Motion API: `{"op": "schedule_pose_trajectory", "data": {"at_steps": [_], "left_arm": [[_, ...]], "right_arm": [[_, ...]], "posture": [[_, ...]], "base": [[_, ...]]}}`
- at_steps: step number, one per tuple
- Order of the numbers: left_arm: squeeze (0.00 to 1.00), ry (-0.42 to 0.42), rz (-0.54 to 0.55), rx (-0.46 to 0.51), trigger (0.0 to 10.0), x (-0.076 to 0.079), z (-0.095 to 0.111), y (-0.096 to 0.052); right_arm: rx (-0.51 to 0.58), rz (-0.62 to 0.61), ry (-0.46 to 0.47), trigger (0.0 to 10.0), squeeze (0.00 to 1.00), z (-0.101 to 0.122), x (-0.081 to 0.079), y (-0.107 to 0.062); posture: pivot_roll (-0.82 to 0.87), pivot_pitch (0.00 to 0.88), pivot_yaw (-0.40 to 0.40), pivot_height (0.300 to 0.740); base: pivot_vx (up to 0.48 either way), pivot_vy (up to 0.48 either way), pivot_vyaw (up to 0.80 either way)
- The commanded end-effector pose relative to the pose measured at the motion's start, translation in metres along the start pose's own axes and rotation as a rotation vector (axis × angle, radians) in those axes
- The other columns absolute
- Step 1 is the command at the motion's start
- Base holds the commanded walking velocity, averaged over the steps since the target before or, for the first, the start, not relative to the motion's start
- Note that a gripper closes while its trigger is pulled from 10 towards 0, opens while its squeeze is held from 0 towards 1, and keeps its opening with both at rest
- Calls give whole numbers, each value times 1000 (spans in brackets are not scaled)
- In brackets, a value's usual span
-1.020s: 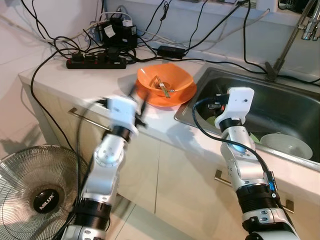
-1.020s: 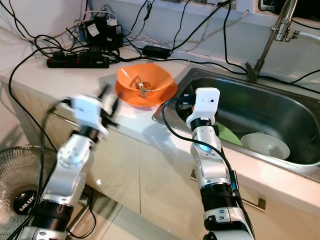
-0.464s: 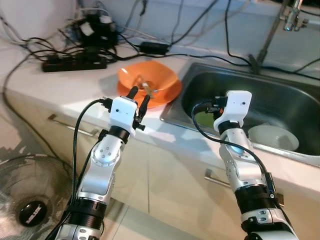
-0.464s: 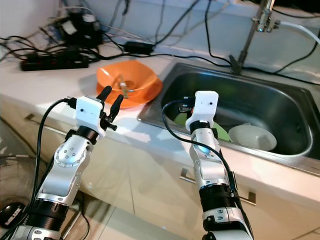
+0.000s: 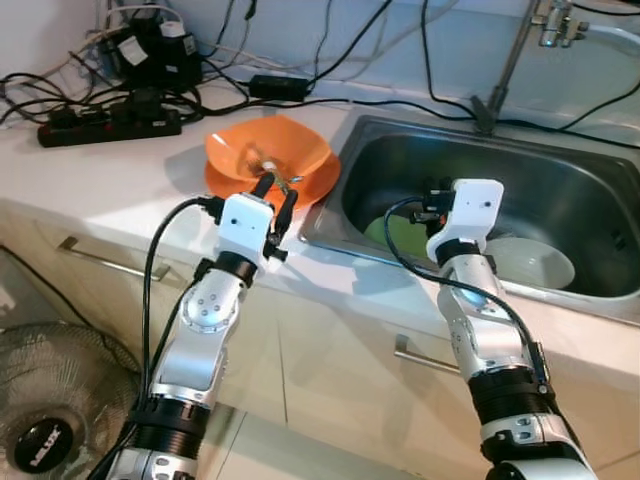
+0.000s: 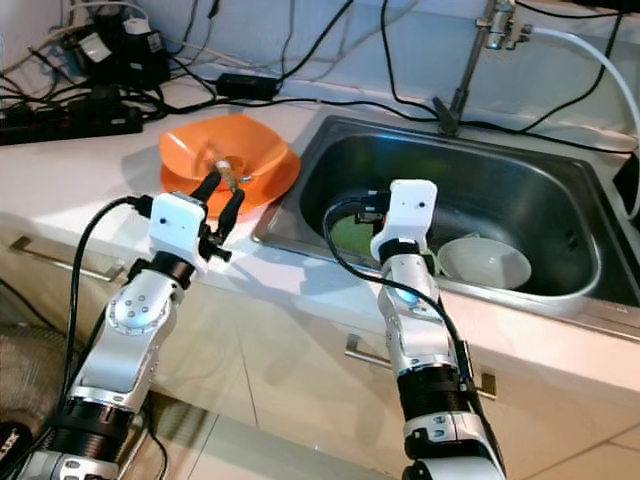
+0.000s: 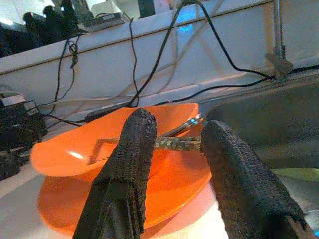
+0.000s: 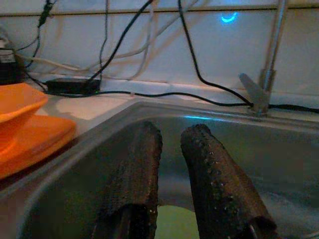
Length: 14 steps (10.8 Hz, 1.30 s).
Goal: Kitchen organization
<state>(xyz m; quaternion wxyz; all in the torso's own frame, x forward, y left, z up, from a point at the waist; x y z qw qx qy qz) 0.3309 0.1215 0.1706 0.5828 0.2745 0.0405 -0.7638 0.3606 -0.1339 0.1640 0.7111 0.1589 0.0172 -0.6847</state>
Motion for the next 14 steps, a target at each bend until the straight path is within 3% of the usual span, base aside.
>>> {"op": "schedule_pose_trajectory", "data": {"at_steps": [1, 2, 3, 5, 8, 11, 14], "left_arm": [[0, 13, 4, 18, 10000, -2, 4, 1], [0, 94, -10, 72, 10000, -10, 17, 0], [0, 244, -53, 156, 10000, -19, 38, -3], [0, 278, -100, 170, 10000, -17, 41, -5], [0, 362, -161, 132, 10000, -4, 27, -13], [0, 391, -135, 74, 10000, -3, 11, -20], [0, 495, -117, 47, 10000, -11, 6, -8]], "right_arm": [[-1, -3, 8, 10000, 0, 1, 0, 2], [10, -5, 20, 10000, 0, 3, -1, 3], [19, -3, 34, 10000, 0, 5, -3, 4], [7, 3, 35, 10000, 0, 2, -5, 4], [-11, -3, 18, 10000, 0, -4, 0, 5], [-5, 0, 24, 10000, 0, -6, -2, 5], [-4, 3, 33, 10000, 0, -8, -5, 4]], "posture": [[194, 26, -13, 740], [206, 38, -16, 740], [211, 39, -16, 740], [214, 40, -15, 740], [213, 37, -12, 740], [215, 34, -9, 740], [220, 24, -4, 740]], "base": [[0, 0, 0], [0, 0, 0], [0, 0, 0], [0, 0, 0], [0, 0, 0], [0, 0, 0], [0, 0, 0]]}}
Point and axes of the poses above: a point about 5 cm out from each wrist's last joint towards the gripper, its own y axis pointing out of the wrist towards the gripper, its own z axis along the axis of the wrist's last joint, x = y × z, the point moved 1 cm from there along y, pointing out of the wrist towards the gripper, and after that the axes turned 13 degrees about y, right-handed, at the moved point
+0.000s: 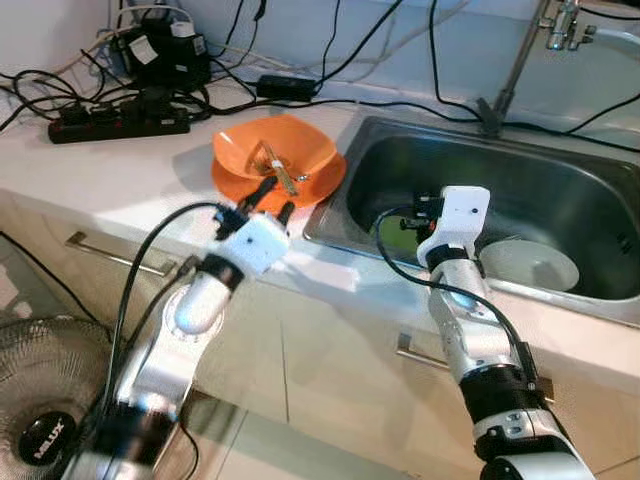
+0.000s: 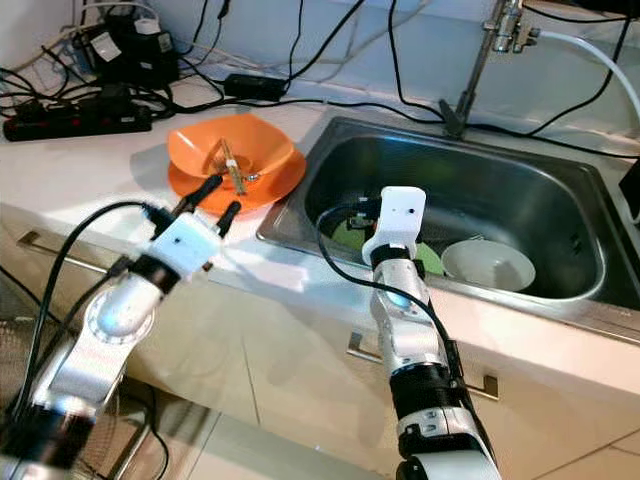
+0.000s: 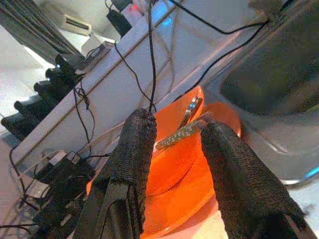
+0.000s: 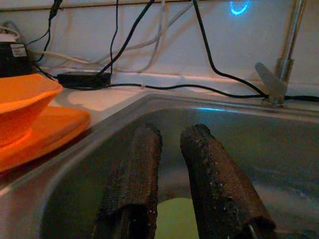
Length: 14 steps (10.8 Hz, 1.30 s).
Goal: Kitchen organization
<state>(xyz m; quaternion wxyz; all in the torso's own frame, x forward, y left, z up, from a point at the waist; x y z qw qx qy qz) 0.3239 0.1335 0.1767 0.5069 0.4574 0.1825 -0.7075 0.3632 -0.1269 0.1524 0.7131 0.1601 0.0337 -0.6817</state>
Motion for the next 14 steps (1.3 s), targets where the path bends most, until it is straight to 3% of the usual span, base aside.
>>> {"op": "schedule_pose_trajectory", "data": {"at_steps": [1, 7, 14], "left_arm": [[0, 41, -13, 14, 10000, 0, 2, 6], [0, 93, -31, 14, 10000, 6, -2, 29], [0, 175, -70, 63, 10000, 12, 6, 28]], "right_arm": [[20, 2, 8, 10000, 0, 5, -2, 4], [29, -19, 8, 10000, 0, 6, 0, 4], [28, -20, 13, 10000, 0, 5, 0, 4]], "posture": [[218, 23, -2, 740], [196, 32, 13, 740], [205, 38, 6, 740]], "base": [[0, 0, 0], [0, 0, 0], [0, 0, 0]]}}
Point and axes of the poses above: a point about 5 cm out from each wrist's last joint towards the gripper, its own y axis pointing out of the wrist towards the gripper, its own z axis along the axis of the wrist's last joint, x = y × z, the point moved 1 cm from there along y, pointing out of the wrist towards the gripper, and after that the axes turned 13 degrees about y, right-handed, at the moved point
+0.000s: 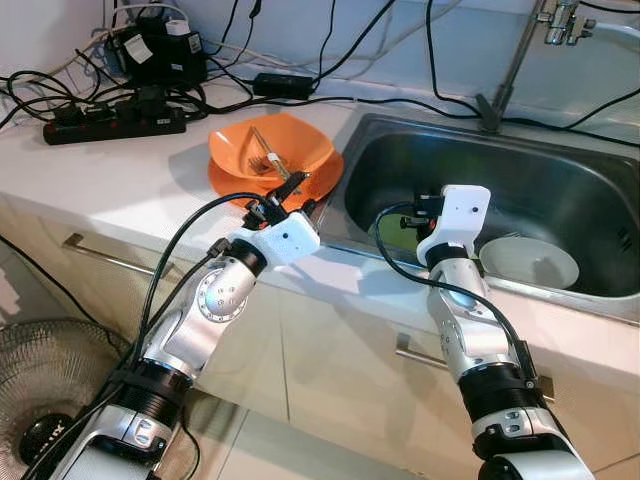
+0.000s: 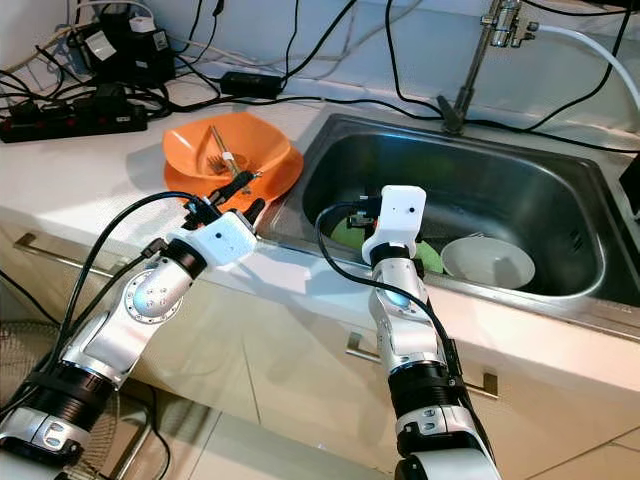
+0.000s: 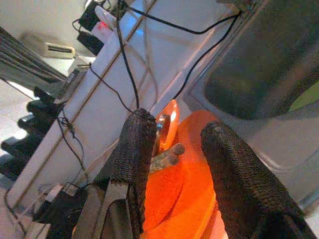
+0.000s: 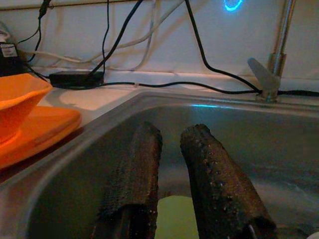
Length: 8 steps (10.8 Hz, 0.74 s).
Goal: Kitchen organization
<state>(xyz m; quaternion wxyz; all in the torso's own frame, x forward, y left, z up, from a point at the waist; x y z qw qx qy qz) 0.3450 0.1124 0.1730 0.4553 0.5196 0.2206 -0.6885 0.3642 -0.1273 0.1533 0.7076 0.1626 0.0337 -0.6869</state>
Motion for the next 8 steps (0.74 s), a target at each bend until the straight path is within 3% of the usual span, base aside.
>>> {"op": "schedule_pose_trajectory", "data": {"at_steps": [1, 6, 8], "left_arm": [[0, 38, 10, -3, 10000, -5, 0, 4], [0, 111, 33, -78, 10000, -9, -7, 14], [0, 112, -12, -83, 10000, -3, -8, 14]], "right_arm": [[22, -4, 10, 10000, 0, 5, 0, 3], [28, -15, 8, 10000, 0, 6, 2, 2], [25, -17, 9, 10000, 0, 5, 2, 2]], "posture": [[201, 37, 7, 740], [192, 38, 14, 740], [195, 40, 14, 740]], "base": [[0, 0, 0], [0, 0, 0], [0, 0, 0]]}}
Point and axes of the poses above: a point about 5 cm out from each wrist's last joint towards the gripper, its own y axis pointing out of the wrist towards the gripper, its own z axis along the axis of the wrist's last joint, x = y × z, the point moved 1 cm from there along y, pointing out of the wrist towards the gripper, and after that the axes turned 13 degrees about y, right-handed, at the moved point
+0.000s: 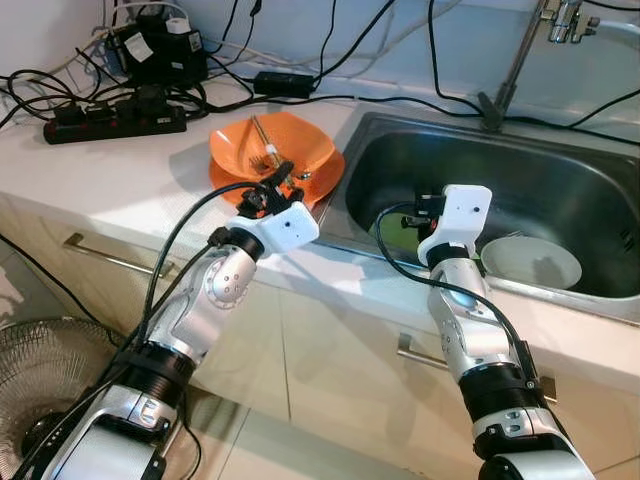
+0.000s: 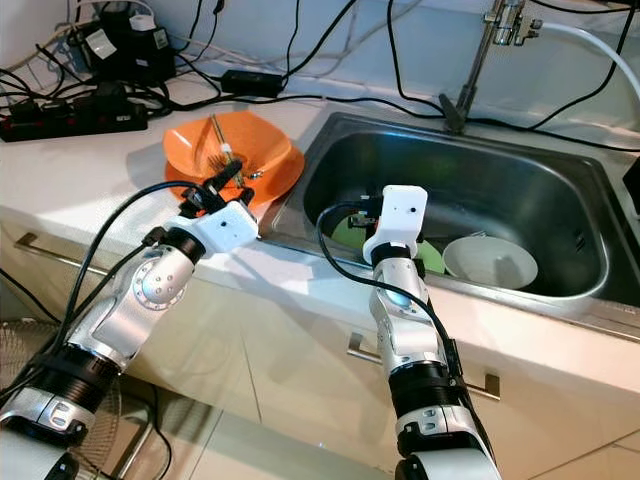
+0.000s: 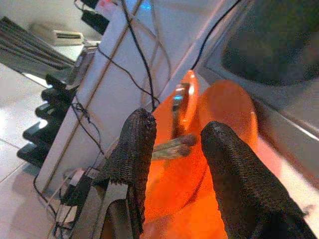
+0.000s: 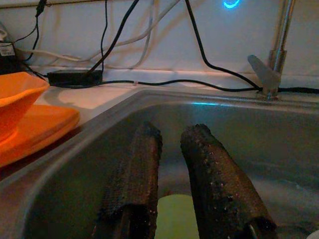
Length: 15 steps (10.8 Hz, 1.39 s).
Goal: Kitchen organization
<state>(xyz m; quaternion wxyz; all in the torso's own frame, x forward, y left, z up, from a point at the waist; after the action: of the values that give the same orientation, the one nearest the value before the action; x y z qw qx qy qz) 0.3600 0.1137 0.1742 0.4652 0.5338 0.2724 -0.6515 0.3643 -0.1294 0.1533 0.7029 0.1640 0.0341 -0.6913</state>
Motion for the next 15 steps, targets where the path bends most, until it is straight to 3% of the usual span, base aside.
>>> {"op": "schedule_pose_trajectory", "data": {"at_steps": [1, 6, 9, 15], "left_arm": [[0, 16, -30, 20, 10000, 4, 4, 1], [0, 35, -39, 5, 10000, 7, 0, -6], [0, 85, -9, -53, 10000, 0, -9, -3], [0, 109, 32, -71, 10000, -5, -6, 6]], "right_arm": [[21, -5, 8, 10000, 0, 4, 0, 2], [20, -2, 12, 10000, 0, 4, -1, 2], [21, -6, 13, 10000, 0, 3, -1, 2], [18, -12, 15, 10000, 0, 2, 0, 1]], "posture": [[195, 40, 14, 740], [202, 40, 12, 740], [198, 37, 14, 740], [193, 37, 20, 740]], "base": [[0, 0, 0], [0, 0, 0], [0, 0, 0], [0, 0, 0]]}}
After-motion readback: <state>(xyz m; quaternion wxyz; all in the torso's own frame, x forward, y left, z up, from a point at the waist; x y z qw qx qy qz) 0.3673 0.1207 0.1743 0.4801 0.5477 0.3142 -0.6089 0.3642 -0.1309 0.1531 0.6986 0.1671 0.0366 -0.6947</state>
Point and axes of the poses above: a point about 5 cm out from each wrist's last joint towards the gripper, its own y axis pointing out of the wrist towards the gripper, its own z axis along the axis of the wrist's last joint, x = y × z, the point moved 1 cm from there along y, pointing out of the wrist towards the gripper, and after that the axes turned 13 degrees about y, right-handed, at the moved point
